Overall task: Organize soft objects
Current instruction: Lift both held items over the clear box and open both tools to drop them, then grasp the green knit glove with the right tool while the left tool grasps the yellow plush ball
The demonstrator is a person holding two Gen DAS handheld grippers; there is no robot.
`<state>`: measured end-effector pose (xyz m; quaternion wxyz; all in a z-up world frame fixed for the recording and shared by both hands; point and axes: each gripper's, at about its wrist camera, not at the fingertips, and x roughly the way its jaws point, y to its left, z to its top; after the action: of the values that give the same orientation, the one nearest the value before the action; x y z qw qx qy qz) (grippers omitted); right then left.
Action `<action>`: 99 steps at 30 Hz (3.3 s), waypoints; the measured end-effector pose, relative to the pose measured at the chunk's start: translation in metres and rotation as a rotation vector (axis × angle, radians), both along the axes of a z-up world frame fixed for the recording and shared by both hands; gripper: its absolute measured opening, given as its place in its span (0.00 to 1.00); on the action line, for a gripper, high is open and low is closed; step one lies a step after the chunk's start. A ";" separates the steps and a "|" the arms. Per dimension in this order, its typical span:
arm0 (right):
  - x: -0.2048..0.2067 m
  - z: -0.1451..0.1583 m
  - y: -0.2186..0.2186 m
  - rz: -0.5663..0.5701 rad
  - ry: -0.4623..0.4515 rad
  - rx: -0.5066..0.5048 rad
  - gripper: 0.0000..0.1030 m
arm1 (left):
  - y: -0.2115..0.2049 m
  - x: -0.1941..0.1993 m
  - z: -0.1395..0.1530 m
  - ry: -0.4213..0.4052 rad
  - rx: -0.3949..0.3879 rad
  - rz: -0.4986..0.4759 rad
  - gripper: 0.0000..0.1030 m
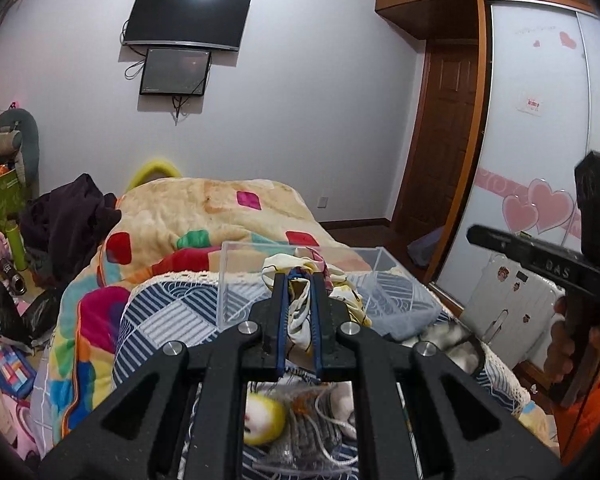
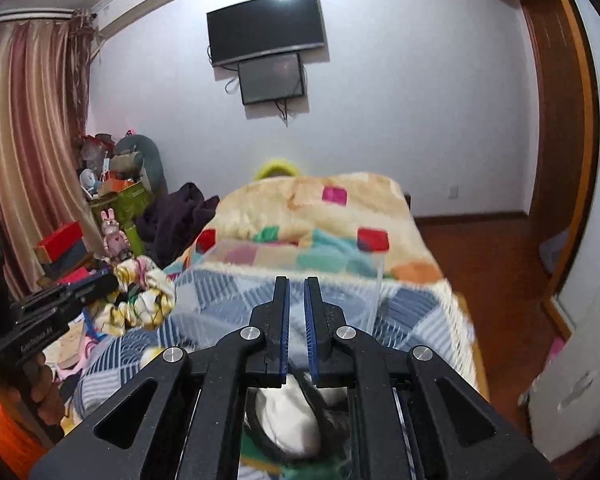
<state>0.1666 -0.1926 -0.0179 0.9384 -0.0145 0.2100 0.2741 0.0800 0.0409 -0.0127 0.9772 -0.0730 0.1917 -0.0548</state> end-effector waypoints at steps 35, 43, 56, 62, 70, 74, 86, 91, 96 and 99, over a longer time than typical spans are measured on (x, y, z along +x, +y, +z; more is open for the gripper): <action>0.002 -0.040 -0.018 -0.013 0.150 -0.050 0.16 | 0.008 0.023 -0.018 0.081 -0.023 0.007 0.09; 0.019 0.007 -0.018 -0.063 0.025 -0.018 0.15 | 0.013 0.058 -0.011 0.103 -0.009 0.009 0.09; 0.067 -0.012 0.038 -0.044 0.021 -0.121 0.15 | 0.012 0.124 -0.042 0.280 0.035 -0.029 0.09; 0.096 -0.053 0.058 -0.001 0.198 -0.207 0.15 | 0.004 0.137 -0.056 0.343 0.068 -0.063 0.09; 0.086 -0.065 0.060 0.114 0.297 -0.244 0.20 | -0.007 0.135 -0.064 0.372 0.086 -0.088 0.13; 0.085 -0.070 0.062 0.150 0.350 -0.232 0.35 | -0.010 0.126 -0.058 0.359 0.076 -0.111 0.24; 0.058 -0.039 0.042 0.086 0.231 -0.131 0.72 | -0.004 0.078 -0.015 0.216 0.036 -0.082 0.57; 0.037 -0.027 0.031 0.046 0.146 -0.101 0.82 | -0.003 0.053 -0.010 0.175 0.067 -0.050 0.73; 0.025 -0.030 0.023 0.032 0.132 -0.093 0.85 | -0.002 0.034 -0.020 0.187 0.082 -0.030 0.83; 0.014 -0.038 0.018 0.014 0.136 -0.098 0.86 | 0.002 0.024 -0.030 0.205 0.083 -0.018 0.83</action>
<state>0.1802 -0.1747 -0.0561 0.9182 -0.0434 0.2863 0.2703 0.1039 0.0434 -0.0430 0.9541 -0.0361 0.2934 -0.0478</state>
